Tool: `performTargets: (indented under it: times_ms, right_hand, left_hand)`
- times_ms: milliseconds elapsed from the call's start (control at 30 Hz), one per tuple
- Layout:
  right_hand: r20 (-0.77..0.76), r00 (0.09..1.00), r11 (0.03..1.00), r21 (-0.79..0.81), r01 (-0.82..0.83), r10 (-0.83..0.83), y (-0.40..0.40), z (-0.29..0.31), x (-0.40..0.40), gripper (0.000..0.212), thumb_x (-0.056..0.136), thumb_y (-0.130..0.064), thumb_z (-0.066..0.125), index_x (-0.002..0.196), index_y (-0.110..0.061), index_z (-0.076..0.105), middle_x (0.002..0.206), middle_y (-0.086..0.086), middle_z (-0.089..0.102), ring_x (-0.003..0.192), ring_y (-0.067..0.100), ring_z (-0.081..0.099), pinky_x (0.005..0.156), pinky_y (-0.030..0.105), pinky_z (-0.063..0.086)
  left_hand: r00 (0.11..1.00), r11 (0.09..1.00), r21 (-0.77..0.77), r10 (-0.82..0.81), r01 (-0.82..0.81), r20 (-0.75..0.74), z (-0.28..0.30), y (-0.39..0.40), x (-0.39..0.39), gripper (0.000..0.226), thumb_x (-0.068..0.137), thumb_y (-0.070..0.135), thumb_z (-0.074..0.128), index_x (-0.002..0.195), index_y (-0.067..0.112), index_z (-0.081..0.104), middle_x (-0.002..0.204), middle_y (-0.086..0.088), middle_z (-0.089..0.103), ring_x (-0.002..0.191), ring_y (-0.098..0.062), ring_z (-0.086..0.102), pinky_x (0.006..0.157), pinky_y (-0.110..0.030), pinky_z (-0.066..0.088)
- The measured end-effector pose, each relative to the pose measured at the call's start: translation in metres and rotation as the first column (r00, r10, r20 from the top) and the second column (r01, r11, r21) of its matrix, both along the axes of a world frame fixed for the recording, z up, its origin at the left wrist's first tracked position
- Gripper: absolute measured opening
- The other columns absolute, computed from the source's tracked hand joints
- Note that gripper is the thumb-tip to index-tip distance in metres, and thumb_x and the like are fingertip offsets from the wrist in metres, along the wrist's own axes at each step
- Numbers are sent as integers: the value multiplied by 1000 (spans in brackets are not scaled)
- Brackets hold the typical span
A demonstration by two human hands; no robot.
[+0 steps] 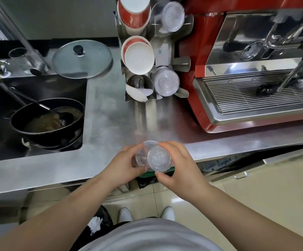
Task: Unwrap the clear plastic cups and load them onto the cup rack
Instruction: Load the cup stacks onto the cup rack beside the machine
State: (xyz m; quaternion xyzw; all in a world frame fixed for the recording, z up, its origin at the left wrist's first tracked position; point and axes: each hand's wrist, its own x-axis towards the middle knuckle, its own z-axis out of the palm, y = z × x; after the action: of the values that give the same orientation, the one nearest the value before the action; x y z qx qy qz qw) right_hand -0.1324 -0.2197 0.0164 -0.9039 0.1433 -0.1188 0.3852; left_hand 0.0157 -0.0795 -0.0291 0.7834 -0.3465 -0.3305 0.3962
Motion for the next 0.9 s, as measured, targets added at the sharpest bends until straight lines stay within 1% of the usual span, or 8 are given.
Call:
performTargets:
  times_ms: [100, 167, 367, 467, 567, 700, 767, 900]
  right_hand:
    - [6, 999, 999, 20, 41, -42, -6, 2, 0, 71, 67, -20, 70, 132, -30, 43, 124, -33, 31, 121, -5, 37, 102, 19, 36]
    - [12, 998, 998, 29, 55, -56, -10, 6, 0, 72, 68, -21, 69, 133, -28, 42, 124, -29, 33, 121, -7, 37, 101, 25, 40]
    - [32, 996, 994, 72, 80, -82, -15, 12, -1, 72, 67, -29, 66, 134, -34, 39, 126, -26, 36, 123, -7, 37, 101, 31, 44]
    - [32, 996, 992, 96, 84, -87, -13, 10, -4, 73, 67, -30, 66, 135, -34, 39, 128, -20, 39, 123, -6, 38, 100, 33, 45]
    - [40, 997, 994, 86, 63, -67, -13, 11, -6, 72, 68, -29, 66, 134, -36, 39, 129, -27, 36, 123, -5, 39, 101, 30, 45]
    - [53, 998, 997, 71, 39, -43, -21, 22, -5, 74, 70, -24, 69, 136, -35, 39, 133, -26, 35, 124, -7, 38, 101, 19, 40]
    - [60, 997, 997, 56, 43, -46, -28, 33, -3, 74, 71, -22, 71, 137, -31, 40, 132, -21, 38, 126, -6, 37, 102, 16, 37]
    - [96, 995, 999, 17, 27, -29, -42, 59, 1, 76, 73, -19, 71, 140, -29, 38, 135, -15, 38, 126, -8, 35, 103, 11, 32]
  left_hand:
    - [998, 1000, 24, 3, -4, 67, 3, -3, 2, 67, 77, 24, 80, 134, 42, 49, 123, 16, 48, 119, -2, 48, 94, -8, 40]
    - [997, 1000, -1, 6, -6, 74, 8, -6, 2, 63, 78, 20, 77, 125, 50, 47, 120, 22, 45, 116, 5, 48, 88, -2, 40]
    - [995, 1000, -22, 19, -17, 95, 15, -9, 0, 68, 80, 15, 73, 133, 45, 44, 122, 31, 38, 119, -2, 49, 90, -7, 46]
    - [993, 1000, 4, 2, -3, 115, 17, -6, -3, 70, 81, 14, 73, 144, 30, 44, 128, 15, 43, 125, -7, 47, 96, -15, 47]
    - [996, 1000, -4, 10, -10, 93, 17, -4, -6, 71, 81, 12, 73, 144, 29, 44, 126, 14, 43, 127, -8, 45, 90, -5, 45]
    - [993, 997, -70, 51, -44, 102, 29, -6, -7, 73, 80, 13, 75, 117, 67, 43, 119, 38, 40, 122, 5, 44, 82, 0, 41]
    - [992, 994, -97, 59, -48, 109, 39, -12, -5, 75, 80, 15, 76, 103, 77, 42, 118, 39, 41, 120, 8, 44, 81, -2, 41]
    - [988, 990, -138, 53, -32, 145, 55, -27, 1, 66, 80, 16, 76, 127, 52, 46, 131, 19, 45, 122, 2, 43, 82, -3, 42]
